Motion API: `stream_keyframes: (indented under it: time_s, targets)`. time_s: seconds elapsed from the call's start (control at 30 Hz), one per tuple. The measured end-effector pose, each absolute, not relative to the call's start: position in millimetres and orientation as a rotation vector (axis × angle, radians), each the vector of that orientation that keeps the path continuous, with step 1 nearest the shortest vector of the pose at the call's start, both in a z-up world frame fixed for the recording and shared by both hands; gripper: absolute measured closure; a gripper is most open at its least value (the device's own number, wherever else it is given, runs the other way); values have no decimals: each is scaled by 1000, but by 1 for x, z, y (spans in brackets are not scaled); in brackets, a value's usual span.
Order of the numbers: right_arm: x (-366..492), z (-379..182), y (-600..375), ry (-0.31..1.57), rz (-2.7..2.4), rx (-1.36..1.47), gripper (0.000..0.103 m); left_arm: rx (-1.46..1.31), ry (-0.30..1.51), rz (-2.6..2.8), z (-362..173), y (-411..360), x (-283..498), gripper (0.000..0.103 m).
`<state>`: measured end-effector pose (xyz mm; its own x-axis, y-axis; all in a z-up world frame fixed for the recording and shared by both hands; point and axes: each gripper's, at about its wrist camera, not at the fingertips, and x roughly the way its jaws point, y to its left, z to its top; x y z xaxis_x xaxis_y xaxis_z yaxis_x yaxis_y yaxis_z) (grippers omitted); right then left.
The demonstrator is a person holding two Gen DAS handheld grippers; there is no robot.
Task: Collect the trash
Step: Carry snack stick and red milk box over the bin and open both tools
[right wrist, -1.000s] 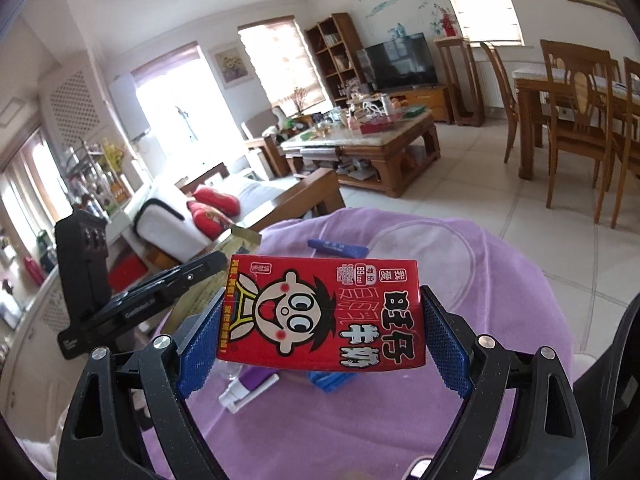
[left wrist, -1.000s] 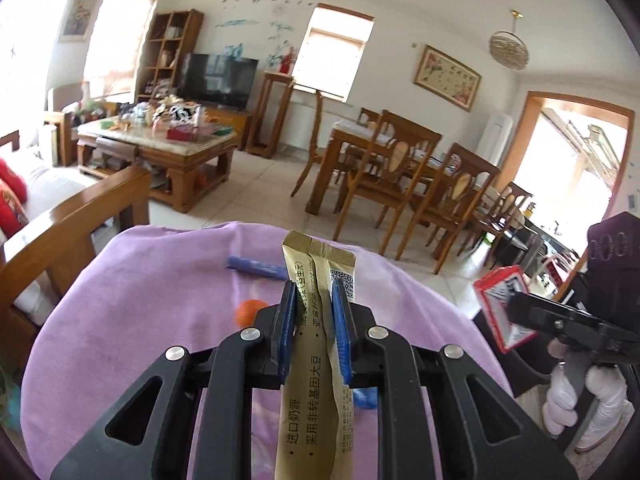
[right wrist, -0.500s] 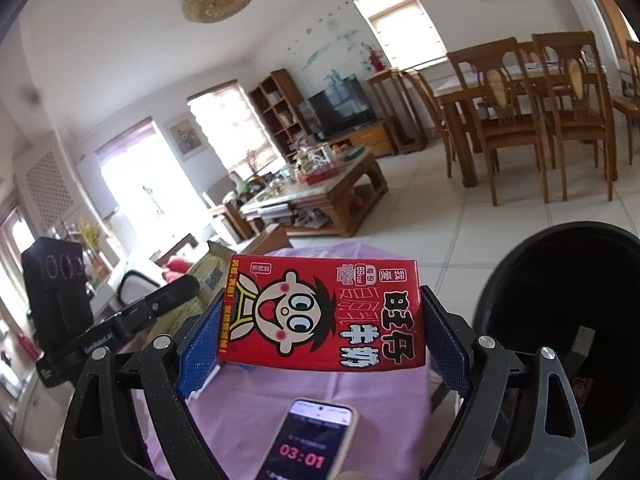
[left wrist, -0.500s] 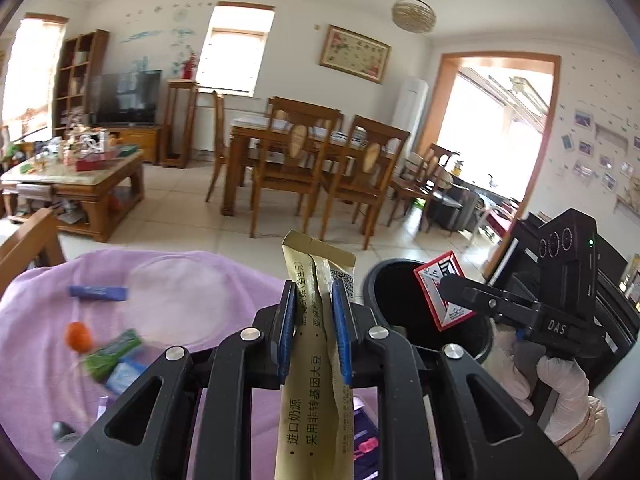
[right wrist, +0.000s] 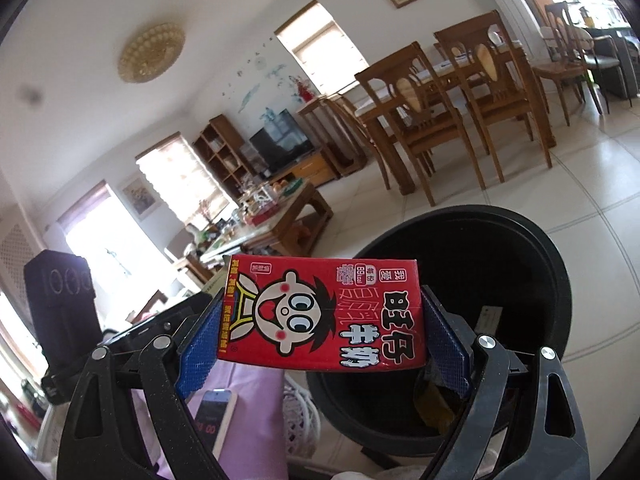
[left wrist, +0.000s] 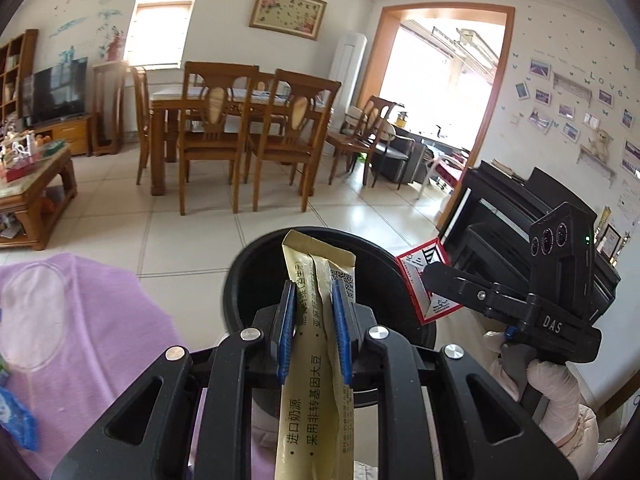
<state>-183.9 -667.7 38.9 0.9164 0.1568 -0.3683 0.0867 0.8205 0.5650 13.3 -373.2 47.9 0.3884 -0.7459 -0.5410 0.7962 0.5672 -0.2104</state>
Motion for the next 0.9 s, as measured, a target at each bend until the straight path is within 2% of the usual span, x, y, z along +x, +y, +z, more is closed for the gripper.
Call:
stream_keyframes:
  time_s: [0.43, 0.9]
  targets:
    - [-192, -3, -712, 422, -2, 727, 15, 229, 700, -992, 16, -435, 22, 84]
    - [-182, -6, -703, 440, -13, 760, 15, 296, 732, -1000, 7, -455, 18, 81]
